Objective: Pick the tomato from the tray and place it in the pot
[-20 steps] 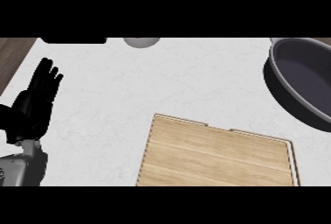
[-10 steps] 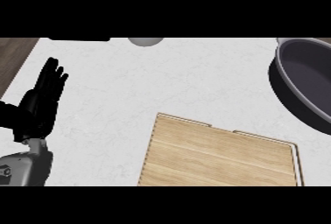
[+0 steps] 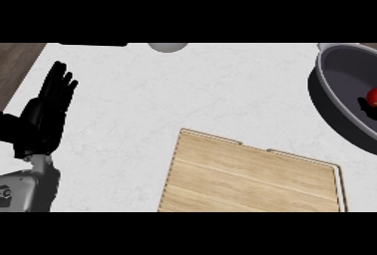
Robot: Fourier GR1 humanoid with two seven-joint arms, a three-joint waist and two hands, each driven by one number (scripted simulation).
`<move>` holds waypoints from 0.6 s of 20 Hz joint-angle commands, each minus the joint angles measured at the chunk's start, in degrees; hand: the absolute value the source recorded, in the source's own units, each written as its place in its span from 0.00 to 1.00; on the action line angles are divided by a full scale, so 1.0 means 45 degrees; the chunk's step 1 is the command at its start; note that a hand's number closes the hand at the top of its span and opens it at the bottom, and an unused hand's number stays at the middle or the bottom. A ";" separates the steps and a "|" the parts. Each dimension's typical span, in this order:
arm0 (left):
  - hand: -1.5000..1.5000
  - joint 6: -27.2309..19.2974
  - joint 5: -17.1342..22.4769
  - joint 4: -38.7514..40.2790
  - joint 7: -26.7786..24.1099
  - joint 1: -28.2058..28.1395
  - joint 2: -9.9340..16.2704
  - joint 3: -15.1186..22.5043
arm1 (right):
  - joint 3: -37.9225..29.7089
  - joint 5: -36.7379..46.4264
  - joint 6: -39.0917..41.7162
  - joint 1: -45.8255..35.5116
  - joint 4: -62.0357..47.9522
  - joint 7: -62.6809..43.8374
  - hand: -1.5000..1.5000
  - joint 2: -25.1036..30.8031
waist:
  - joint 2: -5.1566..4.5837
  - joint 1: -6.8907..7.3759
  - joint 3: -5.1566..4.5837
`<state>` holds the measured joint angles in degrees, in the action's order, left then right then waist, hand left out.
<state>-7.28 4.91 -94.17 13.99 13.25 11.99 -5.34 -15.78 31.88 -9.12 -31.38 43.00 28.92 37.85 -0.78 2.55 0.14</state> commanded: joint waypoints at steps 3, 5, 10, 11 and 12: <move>0.50 0.0029 0.0191 -0.0181 0.0406 0.0403 0.0016 -0.0080 | -0.0182 -0.0039 0.0814 -0.1500 -0.3835 0.0613 0.00 -0.0272 | -0.0072 0.0166 0.0027; 0.50 0.0292 0.0129 -0.0236 -0.0301 -0.0296 -0.0011 0.0008 | -0.0154 -0.0220 0.1810 -0.1773 -0.4408 0.1332 0.00 -0.0221 | -0.0080 0.0257 0.0026; 0.50 -0.0049 -0.0221 -0.0073 -0.0127 -0.0016 -0.0129 0.0128 | -0.1000 -0.1432 0.3778 -0.2497 -0.5333 0.2586 0.00 -0.0521 | -0.0034 0.0087 0.0031; 0.50 -0.0196 -0.0300 -0.0195 0.0071 -0.0007 -0.0199 0.0193 | -0.1388 -0.1892 0.4005 -0.2574 -0.5372 0.2861 0.00 -0.0685 | -0.0023 0.0069 0.0038; 0.50 -0.0050 -0.0072 -0.0159 -0.0169 -0.0194 -0.0269 0.0100 | -0.1884 -0.2367 0.4539 -0.2622 -0.5614 0.3029 0.00 -0.0278 | -0.0041 0.0056 0.0037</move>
<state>-7.54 4.16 -93.95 13.14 13.33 11.05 -4.73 -19.90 26.25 5.71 -41.51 21.10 38.90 36.27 -1.04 2.89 0.27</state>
